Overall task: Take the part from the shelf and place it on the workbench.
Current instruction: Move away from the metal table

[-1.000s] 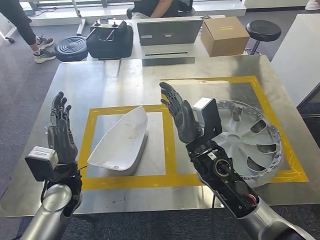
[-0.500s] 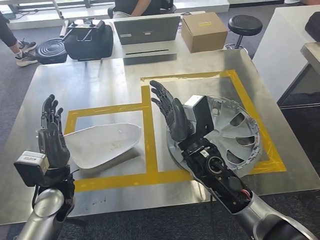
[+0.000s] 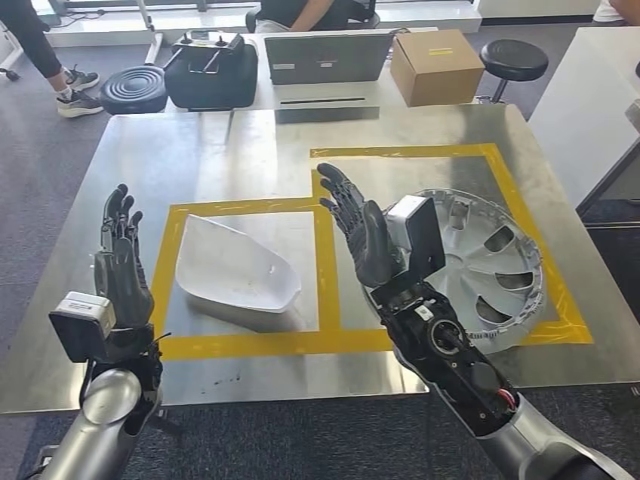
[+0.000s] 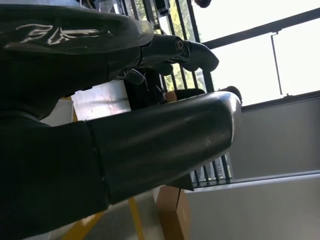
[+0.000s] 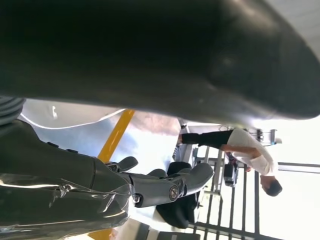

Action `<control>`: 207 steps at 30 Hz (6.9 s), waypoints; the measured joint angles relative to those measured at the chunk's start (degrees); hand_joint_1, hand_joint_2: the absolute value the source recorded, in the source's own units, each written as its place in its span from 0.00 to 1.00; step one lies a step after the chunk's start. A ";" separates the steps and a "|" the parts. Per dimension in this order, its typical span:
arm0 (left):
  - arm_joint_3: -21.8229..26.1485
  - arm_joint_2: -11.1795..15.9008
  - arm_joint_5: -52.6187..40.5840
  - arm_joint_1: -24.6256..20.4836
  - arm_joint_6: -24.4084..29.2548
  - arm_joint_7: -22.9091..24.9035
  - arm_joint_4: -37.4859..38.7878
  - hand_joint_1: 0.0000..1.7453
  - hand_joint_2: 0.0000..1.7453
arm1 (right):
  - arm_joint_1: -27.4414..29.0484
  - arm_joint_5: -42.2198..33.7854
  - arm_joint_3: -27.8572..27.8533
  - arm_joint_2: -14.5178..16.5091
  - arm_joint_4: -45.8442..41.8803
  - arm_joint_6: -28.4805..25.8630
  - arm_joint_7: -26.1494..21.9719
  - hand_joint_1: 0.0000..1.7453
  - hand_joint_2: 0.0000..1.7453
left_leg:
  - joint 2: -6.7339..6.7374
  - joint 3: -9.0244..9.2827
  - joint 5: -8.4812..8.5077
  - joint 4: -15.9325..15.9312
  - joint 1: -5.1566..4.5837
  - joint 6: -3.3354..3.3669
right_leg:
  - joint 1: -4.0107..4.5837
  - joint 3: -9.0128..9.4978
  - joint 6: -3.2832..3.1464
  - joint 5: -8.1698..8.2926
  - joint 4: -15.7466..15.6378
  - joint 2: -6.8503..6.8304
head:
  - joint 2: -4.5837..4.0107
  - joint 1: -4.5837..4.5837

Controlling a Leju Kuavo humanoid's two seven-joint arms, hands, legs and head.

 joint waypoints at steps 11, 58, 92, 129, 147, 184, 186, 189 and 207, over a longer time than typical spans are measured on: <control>0.00 0.21 -0.17 0.45 0.07 0.65 -0.62 0.00 0.00 | 0.13 0.00 0.05 -0.13 -0.52 -0.20 0.45 0.00 0.00 | -0.34 -6.92 -9.54 17.80 1.35 -3.61 | -0.48 -1.89 -2.61 3.65 -3.75 -0.33 | 0.00 -1.85; 0.00 0.24 -0.28 0.01 -0.62 1.03 -1.69 0.00 0.00 | -0.07 -0.17 0.00 -0.52 -1.34 0.22 0.60 0.00 0.00 | -0.29 1.10 0.01 -1.46 0.79 -0.06 | -0.71 -8.73 0.34 -2.50 13.55 -0.53 | 0.00 0.16; 0.02 1.07 -0.35 0.78 -0.08 2.36 -2.13 0.00 0.00 | -0.23 -0.23 0.32 -0.52 -0.67 1.06 0.59 0.00 0.00 | -0.19 -0.78 1.81 -0.90 0.92 -0.63 | -0.17 1.13 -0.85 0.68 0.53 -0.47 | 0.00 1.05; 0.01 0.70 1.07 -0.33 -0.61 0.43 -0.53 0.00 0.00 | 1.30 2.08 -0.63 -0.51 0.34 1.66 -0.62 0.00 0.00 | -0.17 -4.03 1.33 1.65 1.18 -2.90 | -0.16 2.20 -2.70 2.14 -5.35 -0.39 | 0.00 0.40; 0.02 0.39 1.06 -0.91 -0.58 -0.09 0.42 0.00 0.00 | 1.11 4.48 -0.68 -0.50 0.62 2.57 -0.42 0.00 0.00 | -1.42 5.22 -2.34 -2.58 0.87 0.15 | 0.00 -10.45 -0.72 -0.46 9.26 -0.58 | 0.00 -0.76; 0.02 0.47 1.02 0.70 0.47 0.81 -0.32 0.00 0.00 | 1.15 4.09 0.36 -0.52 -0.60 1.86 1.60 0.00 0.00 | -5.15 1.93 -0.77 -0.62 0.60 -0.09 | -0.13 -4.24 -1.07 1.17 4.12 1.72 | 0.00 0.44; 0.02 0.46 0.99 0.68 0.48 0.82 -0.36 0.00 0.00 | 1.05 4.09 0.37 -0.52 -0.58 1.86 1.57 0.00 0.00 | -6.65 1.36 -0.58 -0.23 0.63 -0.61 | -0.30 -1.28 -1.33 2.86 -1.87 3.66 | 0.00 0.67; 0.02 0.55 0.82 0.94 0.57 0.85 -0.56 0.00 0.00 | 0.92 4.09 0.50 -0.51 -0.58 1.86 1.50 0.00 0.00 | -7.94 0.31 0.05 -0.16 0.82 -1.82 | -0.39 -0.59 -1.80 2.74 -3.25 2.62 | 0.00 0.76; 0.44 1.75 0.60 4.28 0.41 1.55 -3.37 0.00 0.00 | -0.25 5.95 1.91 0.34 0.38 1.51 -0.05 0.00 0.00 | 0.33 0.68 0.02 -1.21 1.09 -0.70 | -0.36 -2.10 -0.29 -0.88 0.65 -4.01 | 0.00 -1.26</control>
